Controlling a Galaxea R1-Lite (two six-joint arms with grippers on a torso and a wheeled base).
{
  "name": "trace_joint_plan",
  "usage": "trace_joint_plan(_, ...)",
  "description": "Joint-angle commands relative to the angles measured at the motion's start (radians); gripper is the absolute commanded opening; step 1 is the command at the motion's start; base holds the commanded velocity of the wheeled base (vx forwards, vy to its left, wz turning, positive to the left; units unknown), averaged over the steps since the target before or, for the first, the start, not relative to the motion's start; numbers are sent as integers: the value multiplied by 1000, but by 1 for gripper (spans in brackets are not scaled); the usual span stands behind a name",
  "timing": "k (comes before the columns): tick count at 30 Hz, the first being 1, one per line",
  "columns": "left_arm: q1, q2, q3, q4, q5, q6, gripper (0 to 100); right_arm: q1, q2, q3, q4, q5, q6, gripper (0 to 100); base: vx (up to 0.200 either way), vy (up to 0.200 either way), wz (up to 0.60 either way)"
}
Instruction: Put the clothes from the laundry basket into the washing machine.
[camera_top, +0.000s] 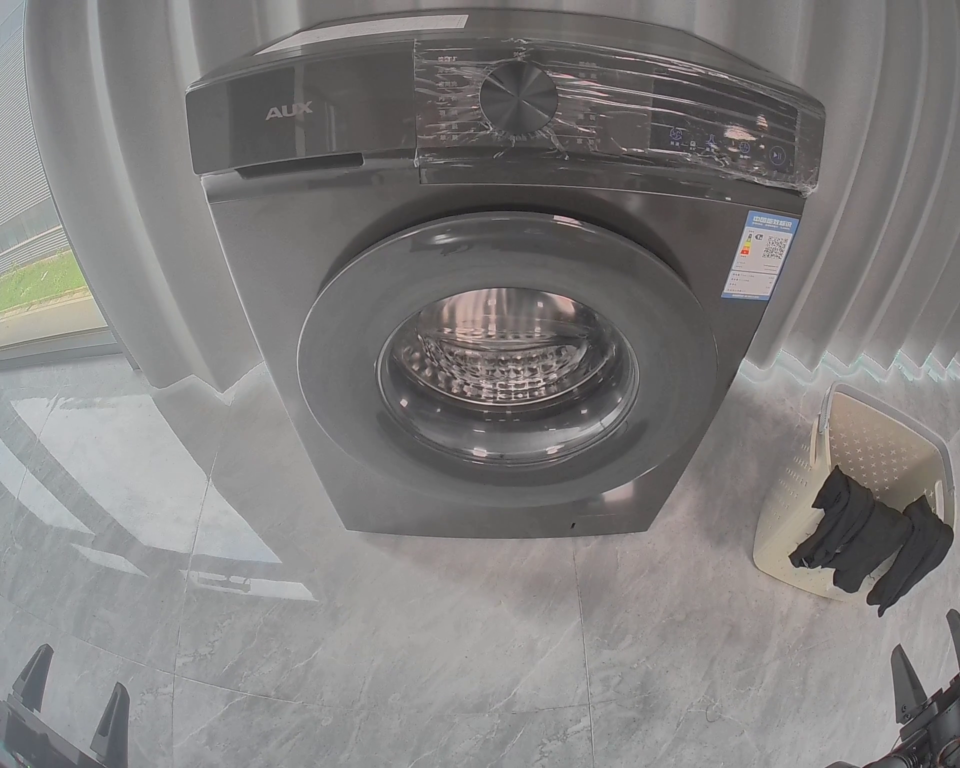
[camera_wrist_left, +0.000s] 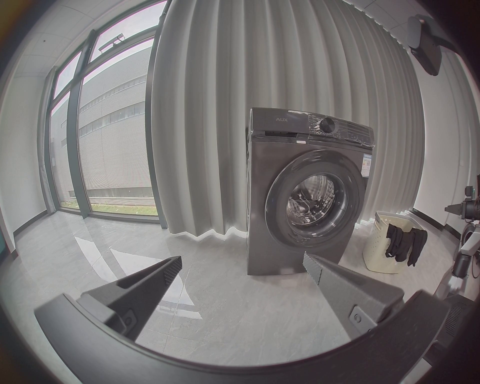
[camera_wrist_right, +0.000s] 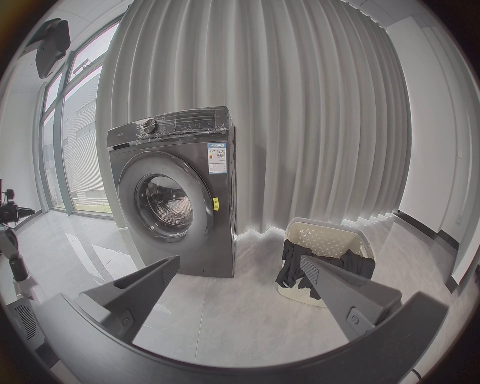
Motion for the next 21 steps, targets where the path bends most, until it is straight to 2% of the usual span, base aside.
trace_joint_plan(1, 0, -18, 18, -1, 0, 0, 100, 0, -1, 18, 0, 0, 0, 100, 0, 0, 0)
trace_joint_plan(6, 0, -18, 18, -1, 0, -5, 100, 0, -1, 18, 0, 0, 0, 100, 0, 0, 0)
trace_joint_plan(12, 0, -18, 18, -1, 0, -5, 100, 0, -1, 18, 0, 0, 0, 100, 200, 0, 0)
trace_joint_plan(21, 0, -18, 18, -1, 0, -5, 100, 0, -1, 18, 0, 1, 0, 100, 0, 0, 0)
